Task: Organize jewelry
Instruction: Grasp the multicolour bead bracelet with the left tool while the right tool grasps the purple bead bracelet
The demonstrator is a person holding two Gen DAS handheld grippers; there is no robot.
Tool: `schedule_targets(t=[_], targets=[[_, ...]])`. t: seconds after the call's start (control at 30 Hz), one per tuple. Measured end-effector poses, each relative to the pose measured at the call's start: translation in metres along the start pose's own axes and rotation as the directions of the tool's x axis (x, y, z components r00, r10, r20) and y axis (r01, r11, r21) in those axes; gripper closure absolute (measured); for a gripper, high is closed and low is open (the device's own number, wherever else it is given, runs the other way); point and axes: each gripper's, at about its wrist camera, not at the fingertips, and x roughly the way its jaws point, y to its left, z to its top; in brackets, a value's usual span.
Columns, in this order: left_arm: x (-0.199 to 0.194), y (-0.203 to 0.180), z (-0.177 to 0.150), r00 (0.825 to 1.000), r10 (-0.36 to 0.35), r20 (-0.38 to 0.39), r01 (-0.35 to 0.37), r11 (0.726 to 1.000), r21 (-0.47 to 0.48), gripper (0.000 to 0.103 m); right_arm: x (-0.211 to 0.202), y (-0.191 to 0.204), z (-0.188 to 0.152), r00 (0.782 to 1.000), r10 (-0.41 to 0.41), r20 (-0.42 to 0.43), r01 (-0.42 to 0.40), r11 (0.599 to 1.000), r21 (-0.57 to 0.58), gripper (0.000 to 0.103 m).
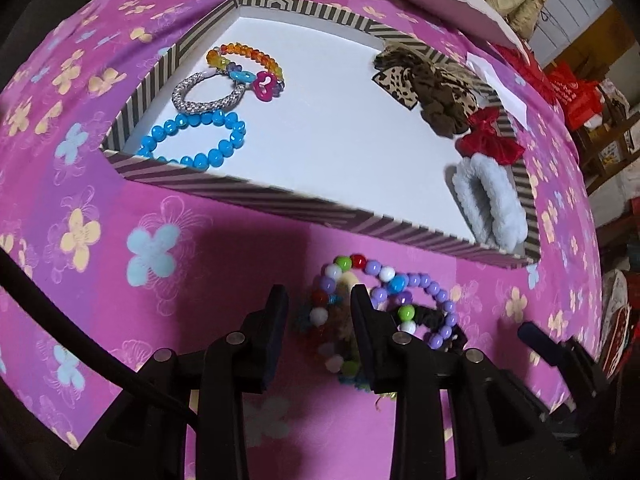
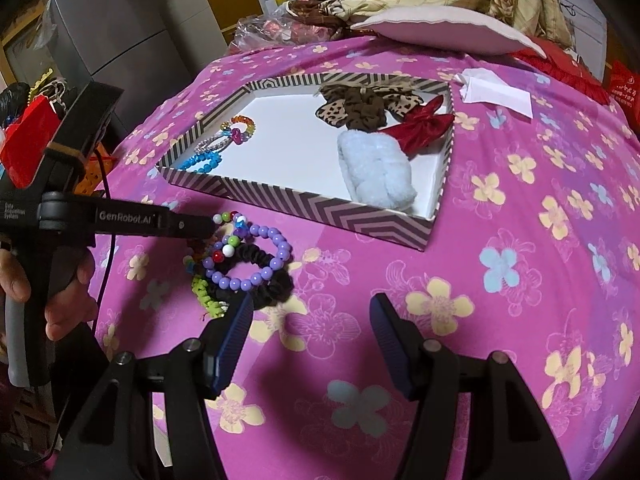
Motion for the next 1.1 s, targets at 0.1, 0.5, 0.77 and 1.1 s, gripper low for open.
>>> schedule_targets(t=[0.1, 0.5, 0.77, 1.1], targets=[[0.005, -0.003, 0.004, 1.000, -0.004, -0.009, 0.004, 1.000, 0.001, 0.060, 0.002, 0.001, -0.001, 1.000, 0.001, -0.005, -0.001, 1.000, 0.000, 0.039], [-0.019, 0.002, 0.008, 0.997, -0.029, 0.077, 0.028, 0.999, 0.016, 0.085, 0.008, 0.004, 0.001, 1.000, 0.002, -0.017, -0.002, 1.000, -0.004, 0.039], [-0.048, 0.037, -0.006, 0.992, -0.016, 0.124, 0.018, 1.000, -0.021, 0.091, 0.011, 0.015, 0.008, 1.000, 0.002, -0.010, -0.003, 1.000, -0.031, 0.039], [-0.046, 0.059, -0.014, 0.991, 0.015, 0.134, -0.006, 0.998, -0.066, 0.086, 0.041, 0.024, 0.036, 0.998, -0.050, -0.047, 0.047, 0.996, -0.073, 0.052]])
